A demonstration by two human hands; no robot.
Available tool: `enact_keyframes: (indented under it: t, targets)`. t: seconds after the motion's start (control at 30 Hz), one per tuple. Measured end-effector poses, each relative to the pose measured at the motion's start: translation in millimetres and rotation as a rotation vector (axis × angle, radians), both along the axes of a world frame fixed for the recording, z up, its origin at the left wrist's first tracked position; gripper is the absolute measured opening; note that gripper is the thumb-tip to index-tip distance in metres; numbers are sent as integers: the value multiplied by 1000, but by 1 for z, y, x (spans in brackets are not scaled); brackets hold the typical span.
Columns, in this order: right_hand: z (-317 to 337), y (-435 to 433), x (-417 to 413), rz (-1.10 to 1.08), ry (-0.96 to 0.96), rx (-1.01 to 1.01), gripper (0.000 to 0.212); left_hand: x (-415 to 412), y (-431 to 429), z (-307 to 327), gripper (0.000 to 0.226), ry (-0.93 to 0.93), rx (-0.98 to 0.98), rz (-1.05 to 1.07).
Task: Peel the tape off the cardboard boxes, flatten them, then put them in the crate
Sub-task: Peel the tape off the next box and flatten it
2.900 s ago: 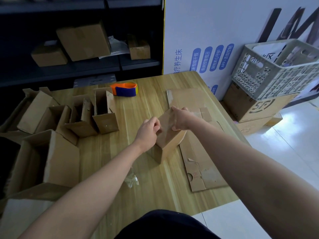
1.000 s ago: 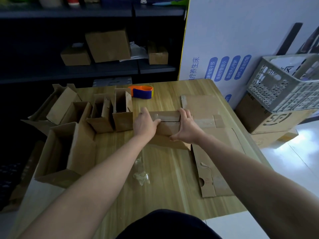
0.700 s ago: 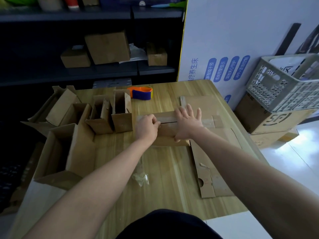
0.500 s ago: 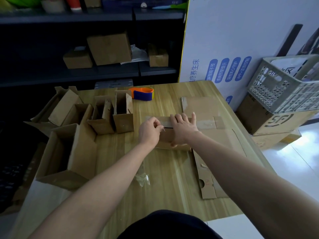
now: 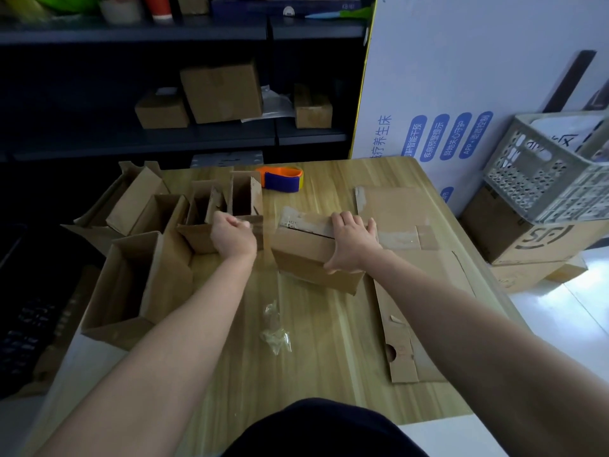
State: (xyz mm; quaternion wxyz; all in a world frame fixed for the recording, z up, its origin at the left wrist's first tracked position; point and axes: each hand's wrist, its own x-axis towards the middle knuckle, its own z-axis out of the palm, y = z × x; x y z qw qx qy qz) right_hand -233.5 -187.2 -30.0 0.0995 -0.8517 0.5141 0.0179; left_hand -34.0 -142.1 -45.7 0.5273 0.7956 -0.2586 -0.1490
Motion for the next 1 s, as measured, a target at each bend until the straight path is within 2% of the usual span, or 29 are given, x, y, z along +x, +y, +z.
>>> enact_keyframes:
  t: [0.1,0.23,0.33,0.5,0.6,0.67,0.87,1.0]
  targets:
    - [-2,3,0,3,-7,0,113,6,1,-4,13,-118,21,-55]
    - [2,5,8,13,-29,-10,113,-5,2,-7,12,-404,36,-311]
    - [2,6,8,21,2,-23,113,-7,4,-7,13,-461,59,-460]
    - [-9,13,10,-4,26,25,114,-6,9,-8,27,-323,181,-629]
    - [-19,19,14,19,49,62,112,-6,10,-14,27,-379,327,-597]
    - [-24,20,11,22,56,78,113,-4,12,-16,20,-388,345,-584]
    - [-24,20,28,74,25,89,129,-14,13,-9,10,-249,189,-619]
    - [-12,12,31,71,-86,70,125,0,10,-4,11,87,38,-447]
